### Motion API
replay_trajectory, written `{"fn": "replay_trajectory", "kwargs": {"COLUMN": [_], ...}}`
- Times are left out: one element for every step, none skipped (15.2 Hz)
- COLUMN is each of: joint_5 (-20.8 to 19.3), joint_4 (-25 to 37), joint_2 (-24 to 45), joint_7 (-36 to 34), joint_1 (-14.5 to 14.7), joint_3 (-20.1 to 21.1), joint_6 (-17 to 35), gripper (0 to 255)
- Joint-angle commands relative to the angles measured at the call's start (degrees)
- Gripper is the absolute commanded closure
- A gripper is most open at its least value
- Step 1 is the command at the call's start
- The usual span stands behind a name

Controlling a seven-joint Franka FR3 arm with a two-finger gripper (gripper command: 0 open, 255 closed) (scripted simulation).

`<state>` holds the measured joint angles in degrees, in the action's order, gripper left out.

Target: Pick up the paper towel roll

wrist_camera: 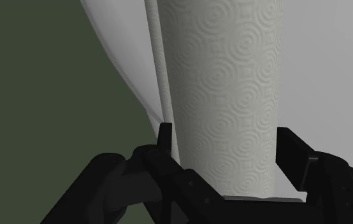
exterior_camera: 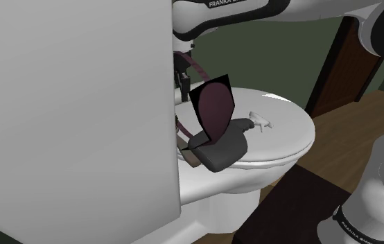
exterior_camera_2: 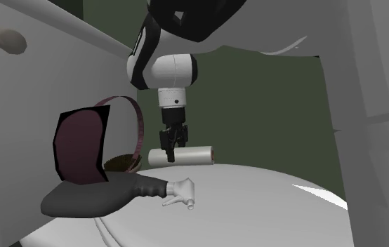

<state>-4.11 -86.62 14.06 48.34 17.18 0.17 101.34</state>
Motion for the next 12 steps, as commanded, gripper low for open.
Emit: {"fn": "replay_trajectory", "kwargs": {"joint_5": [-0.01, -0.01, -0.01, 0.0, -0.01, -0.02, 0.0, 0.01, 0.01, 0.02, 0.03, 0.04], "joint_4": [-0.01, -0.03, -0.02, -0.01, -0.07, -0.35, 0.45, 1.27, 2.15, 3.03, 3.93, 4.86], "joint_2": [0.1, 0.08, 0.1, 0.13, 0.1, -0.14, -0.12, -0.08, -0.01, 0.07, 0.16, 0.27], "joint_7": [0.02, 0.02, 0.02, 0.02, 0.01, -0.07, -0.02, 0.03, 0.08, 0.13, 0.18, 0.23], "joint_1": [-0.02, -0.02, -0.02, -0.03, -0.02, 0.02, 0.03, 0.04, 0.04, 0.05, 0.06, 0.07], "joint_3": [-0.02, -0.02, -0.02, -0.02, -0.02, 0.01, 0.01, 0.02, 0.02, 0.02, 0.02, 0.02], "joint_6": [-0.01, 0.0, 0.01, 0.03, 0.06, 0.09, -0.69, -1.47, -2.27, -3.07, -3.88, -4.69], "gripper": [255, 255, 255, 255, 255, 255, 255, 255, 255, 255, 255, 255]}}
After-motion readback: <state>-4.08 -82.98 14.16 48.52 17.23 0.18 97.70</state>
